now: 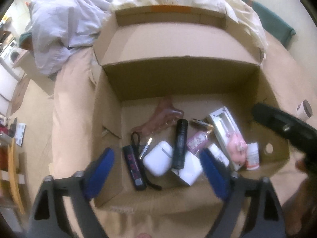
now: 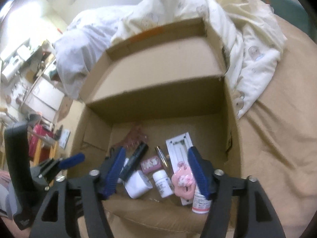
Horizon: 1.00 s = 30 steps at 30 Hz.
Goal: Organize rigid objects
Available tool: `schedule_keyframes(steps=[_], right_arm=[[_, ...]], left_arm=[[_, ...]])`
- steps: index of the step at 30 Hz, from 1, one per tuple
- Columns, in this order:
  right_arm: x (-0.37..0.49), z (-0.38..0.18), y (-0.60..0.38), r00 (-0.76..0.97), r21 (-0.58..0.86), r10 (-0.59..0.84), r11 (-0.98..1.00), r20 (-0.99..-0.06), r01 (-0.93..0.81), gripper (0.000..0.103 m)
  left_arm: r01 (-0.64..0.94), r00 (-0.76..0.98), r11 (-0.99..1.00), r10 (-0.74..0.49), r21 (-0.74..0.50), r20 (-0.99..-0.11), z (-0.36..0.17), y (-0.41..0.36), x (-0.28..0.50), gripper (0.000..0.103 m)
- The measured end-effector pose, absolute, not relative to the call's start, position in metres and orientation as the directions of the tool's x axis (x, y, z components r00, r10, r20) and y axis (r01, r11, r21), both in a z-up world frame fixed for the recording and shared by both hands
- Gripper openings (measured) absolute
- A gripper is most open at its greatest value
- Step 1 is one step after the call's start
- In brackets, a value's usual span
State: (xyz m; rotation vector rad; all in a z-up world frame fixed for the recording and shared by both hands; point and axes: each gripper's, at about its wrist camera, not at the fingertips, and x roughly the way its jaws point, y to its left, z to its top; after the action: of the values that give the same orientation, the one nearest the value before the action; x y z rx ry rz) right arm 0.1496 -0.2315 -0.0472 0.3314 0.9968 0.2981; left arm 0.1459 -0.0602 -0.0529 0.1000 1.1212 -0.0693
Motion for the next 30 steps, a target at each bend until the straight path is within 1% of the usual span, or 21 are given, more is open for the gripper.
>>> schedule_keyframes(steps=[1,2,3,5,7,10,13,15,17,20,23,30], right_arm=[[0.148,-0.044,-0.234,0.524,0.411,0.394,0.907,-0.755,-0.089,0.087],[0.146,-0.04,-0.237,0.543,0.419,0.395,0.904,-0.741,-0.085,0.102],[0.144,-0.034,-0.241,0.563,0.424,0.392,0.902,-0.727,-0.08,0.103],[0.137,-0.023,-0.245,0.607,0.428,0.387,0.9,-0.694,-0.085,0.103],[0.132,-0.015,-0.243,0.619,0.411,0.379,0.906,-0.688,-0.098,0.103],[0.117,-0.002,-0.241,0.611,0.38,0.369,0.917,-0.7,-0.118,0.103],[0.097,0.017,-0.245,0.642,0.394,0.381,0.91,-0.665,-0.132,0.103],[0.081,0.028,-0.246,0.661,0.378,0.37,0.915,-0.652,-0.139,0.103],[0.066,0.036,-0.247,0.683,0.346,0.344,0.928,-0.645,-0.14,0.103],[0.046,0.043,-0.249,0.703,0.318,0.315,0.939,-0.637,-0.133,0.103],[0.032,0.044,-0.25,0.717,0.294,0.292,0.947,-0.633,-0.127,0.103],[0.012,0.024,-0.245,0.703,0.269,0.278,0.955,-0.654,-0.128,0.103]], left_arm=[[0.117,0.438,0.991,0.01,0.068,-0.899,-0.051,-0.062,0.144,0.09],[0.129,0.445,0.987,0.027,0.094,-0.895,-0.047,-0.063,0.142,0.09],[0.129,0.451,0.987,0.029,0.098,-0.892,-0.043,-0.061,0.14,0.091],[0.11,0.467,0.99,0.029,0.09,-0.884,-0.031,-0.055,0.134,0.091],[0.086,0.491,0.992,0.042,0.097,-0.87,-0.019,-0.048,0.127,0.091],[0.051,0.577,0.99,0.079,0.132,-0.813,0.006,-0.04,0.107,0.091],[0.021,0.623,0.989,0.102,0.147,-0.776,0.026,-0.032,0.092,0.091],[-0.013,0.648,0.99,0.113,0.138,-0.753,0.04,-0.025,0.077,0.091],[-0.024,0.671,0.995,0.091,0.101,-0.736,0.051,-0.018,0.062,0.091],[-0.006,0.669,0.999,0.037,0.044,-0.742,0.056,-0.012,0.045,0.091],[0.001,0.651,1.0,0.022,0.03,-0.759,0.052,-0.012,0.031,0.091],[0.016,0.607,1.0,-0.013,-0.003,-0.795,0.019,-0.01,0.021,0.091]])
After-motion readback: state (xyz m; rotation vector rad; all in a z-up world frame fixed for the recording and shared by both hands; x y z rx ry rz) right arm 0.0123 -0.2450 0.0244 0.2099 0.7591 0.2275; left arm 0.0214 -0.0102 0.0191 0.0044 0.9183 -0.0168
